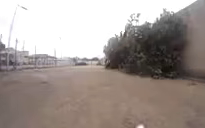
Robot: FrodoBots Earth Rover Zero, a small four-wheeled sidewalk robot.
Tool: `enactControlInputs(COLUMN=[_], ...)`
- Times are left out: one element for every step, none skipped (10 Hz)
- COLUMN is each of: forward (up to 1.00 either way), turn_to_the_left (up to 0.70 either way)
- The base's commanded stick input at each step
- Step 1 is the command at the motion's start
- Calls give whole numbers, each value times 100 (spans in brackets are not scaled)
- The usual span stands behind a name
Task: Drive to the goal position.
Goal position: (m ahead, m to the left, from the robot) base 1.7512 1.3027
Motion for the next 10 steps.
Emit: enactControlInputs(forward=[100,100,100,100,100,100,100,100,100,100], turn_to_the_left=[0,0,0,0,0,0,0,0,0,0])
